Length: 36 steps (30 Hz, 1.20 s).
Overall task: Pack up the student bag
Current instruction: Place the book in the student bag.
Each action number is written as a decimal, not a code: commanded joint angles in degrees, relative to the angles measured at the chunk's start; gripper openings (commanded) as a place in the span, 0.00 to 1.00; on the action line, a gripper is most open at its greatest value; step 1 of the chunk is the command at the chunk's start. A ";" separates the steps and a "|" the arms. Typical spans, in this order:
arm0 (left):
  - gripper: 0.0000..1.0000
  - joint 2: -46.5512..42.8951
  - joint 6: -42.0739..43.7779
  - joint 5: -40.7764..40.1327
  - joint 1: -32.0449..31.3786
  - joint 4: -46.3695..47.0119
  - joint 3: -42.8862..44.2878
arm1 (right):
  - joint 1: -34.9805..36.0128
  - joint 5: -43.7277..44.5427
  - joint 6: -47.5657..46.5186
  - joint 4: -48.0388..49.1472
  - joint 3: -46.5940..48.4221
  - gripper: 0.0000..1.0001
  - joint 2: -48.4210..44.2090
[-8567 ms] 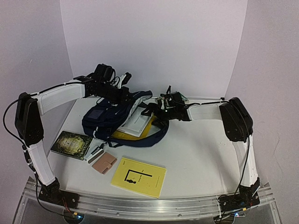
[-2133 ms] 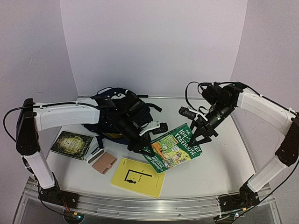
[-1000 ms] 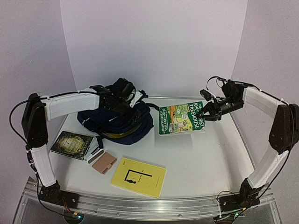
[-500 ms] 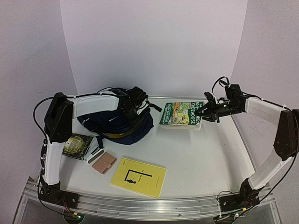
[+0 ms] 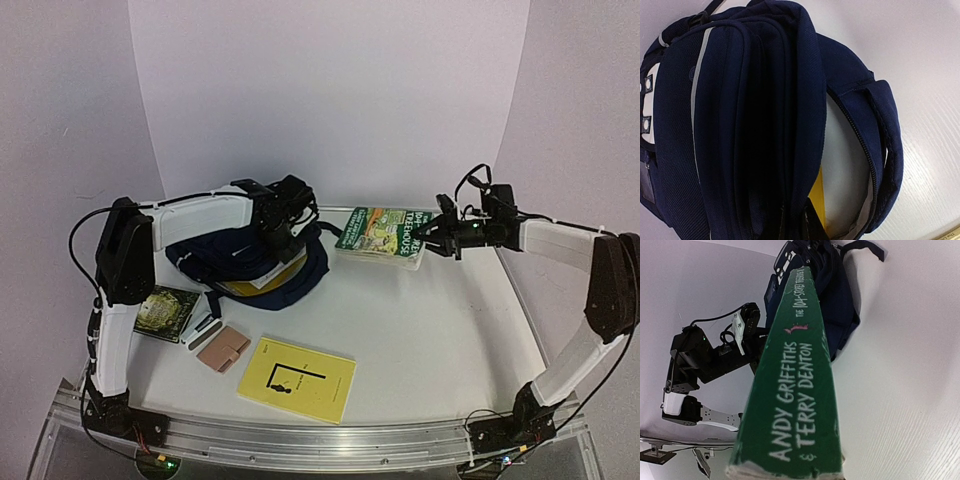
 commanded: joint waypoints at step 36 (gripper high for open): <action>0.00 -12.98 -6.21 15.55 1.48 7.93 4.85 | 26.09 18.98 45.26 50.09 34.35 0.00 46.01</action>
